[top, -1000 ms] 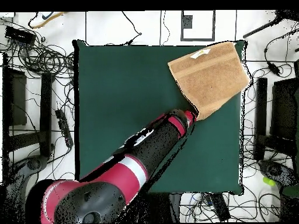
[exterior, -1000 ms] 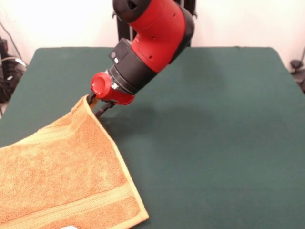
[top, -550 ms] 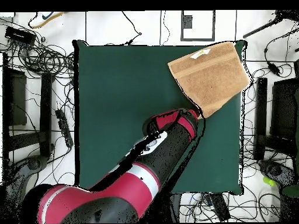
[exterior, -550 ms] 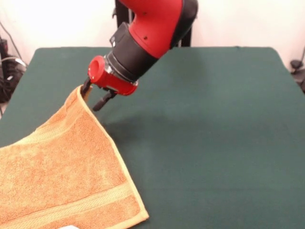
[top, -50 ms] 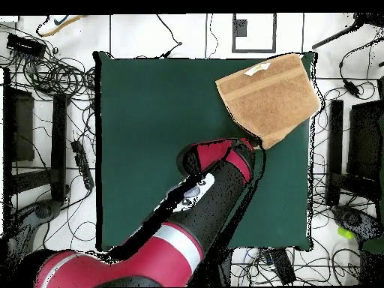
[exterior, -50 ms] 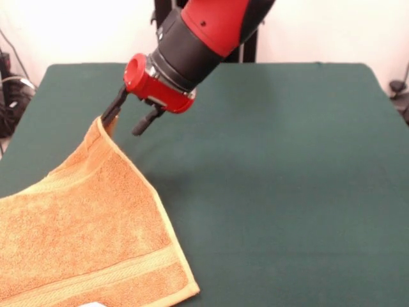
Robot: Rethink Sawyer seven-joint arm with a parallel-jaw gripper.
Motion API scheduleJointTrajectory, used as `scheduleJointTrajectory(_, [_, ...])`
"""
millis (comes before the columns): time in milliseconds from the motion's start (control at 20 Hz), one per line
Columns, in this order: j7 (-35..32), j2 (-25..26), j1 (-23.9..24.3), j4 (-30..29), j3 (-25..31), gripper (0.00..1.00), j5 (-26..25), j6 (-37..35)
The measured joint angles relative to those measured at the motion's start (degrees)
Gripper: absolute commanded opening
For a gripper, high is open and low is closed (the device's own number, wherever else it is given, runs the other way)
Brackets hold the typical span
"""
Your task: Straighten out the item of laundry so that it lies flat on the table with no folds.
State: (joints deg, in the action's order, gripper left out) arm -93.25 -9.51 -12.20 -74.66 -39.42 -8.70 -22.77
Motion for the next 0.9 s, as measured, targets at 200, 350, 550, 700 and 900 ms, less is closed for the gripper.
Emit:
scheduleJointTrajectory(200, [0.00, -0.64, -0.23, -0.31, 0.00, 1.00, 0.34, -0.82])
scheduleJointTrajectory(350, [0.00, -1.06, -0.27, -0.31, 0.00, 1.00, 0.34, -1.16])
scheduleJointTrajectory(550, [0.00, -1.09, -0.39, -0.32, 0.00, 1.00, 0.34, -1.16])
scheduleJointTrajectory(700, [0.00, -0.99, -0.62, -0.32, 0.00, 1.00, 0.34, -1.17])
scheduleJointTrajectory(900, [0.00, -0.43, -1.02, -0.31, 0.00, 1.00, 0.35, -1.16])
